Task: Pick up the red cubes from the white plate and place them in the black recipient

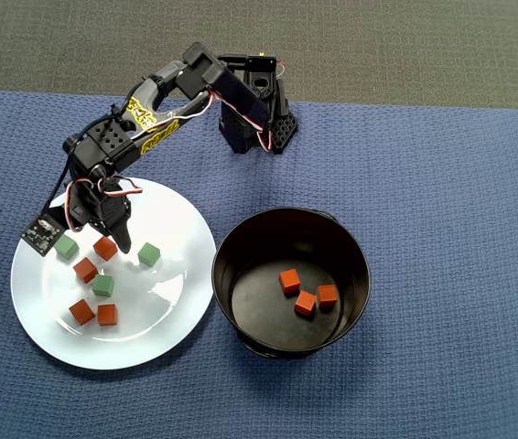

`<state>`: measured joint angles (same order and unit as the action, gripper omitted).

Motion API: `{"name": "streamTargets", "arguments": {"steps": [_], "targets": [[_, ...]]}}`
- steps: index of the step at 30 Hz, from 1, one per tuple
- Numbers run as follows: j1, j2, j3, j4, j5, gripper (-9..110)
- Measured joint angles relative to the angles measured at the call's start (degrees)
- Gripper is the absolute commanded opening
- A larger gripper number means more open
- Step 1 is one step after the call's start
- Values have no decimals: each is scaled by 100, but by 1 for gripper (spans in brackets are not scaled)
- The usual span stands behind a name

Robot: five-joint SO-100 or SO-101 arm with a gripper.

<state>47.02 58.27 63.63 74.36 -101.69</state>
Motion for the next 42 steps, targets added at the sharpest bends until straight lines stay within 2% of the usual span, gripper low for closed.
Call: {"name": "streamTargets", "arguments": {"steps": [14,22,32,35,42], "targets": [[0,-659,-606,-141,0,15],[70,-703,-624,-141,0,0],[149,-747,-624,-176,53,0],[114,-668,-571,-176,352,0],[-545,325,-650,-79,1828,0]]}}
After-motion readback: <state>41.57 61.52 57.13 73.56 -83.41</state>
